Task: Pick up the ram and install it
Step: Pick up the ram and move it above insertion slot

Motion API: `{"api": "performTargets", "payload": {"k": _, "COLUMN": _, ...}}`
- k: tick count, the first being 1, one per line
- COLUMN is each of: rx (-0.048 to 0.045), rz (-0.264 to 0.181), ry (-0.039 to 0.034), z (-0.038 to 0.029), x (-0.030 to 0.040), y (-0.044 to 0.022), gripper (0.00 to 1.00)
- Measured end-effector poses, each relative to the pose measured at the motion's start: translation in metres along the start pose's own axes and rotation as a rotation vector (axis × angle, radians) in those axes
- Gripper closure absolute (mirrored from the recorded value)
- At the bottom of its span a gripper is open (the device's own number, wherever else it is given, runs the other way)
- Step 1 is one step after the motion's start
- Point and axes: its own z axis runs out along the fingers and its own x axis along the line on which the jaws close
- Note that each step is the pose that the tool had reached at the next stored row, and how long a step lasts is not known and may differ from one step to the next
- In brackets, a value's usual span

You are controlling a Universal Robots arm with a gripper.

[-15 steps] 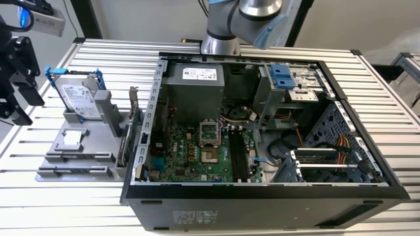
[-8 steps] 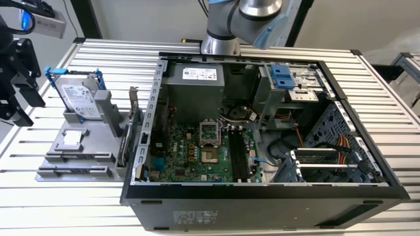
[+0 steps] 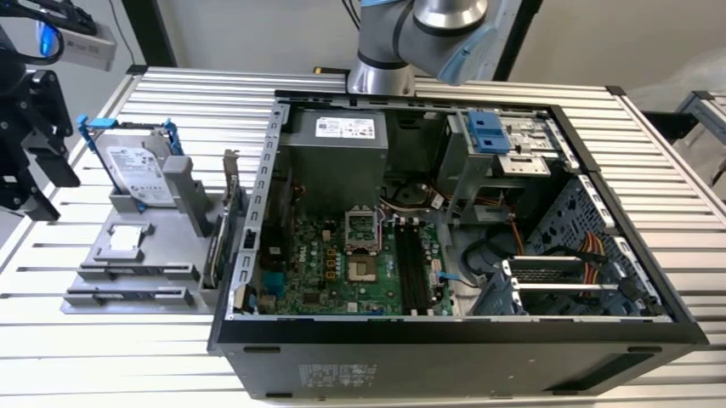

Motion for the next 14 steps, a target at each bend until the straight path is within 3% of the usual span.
{"api": "performTargets", "payload": {"k": 14, "rx": 0.0004, "rz": 0.034, "ry": -0.0009, "z": 0.0054, "x": 0.0000, "y": -0.0005, "gripper": 0.00}}
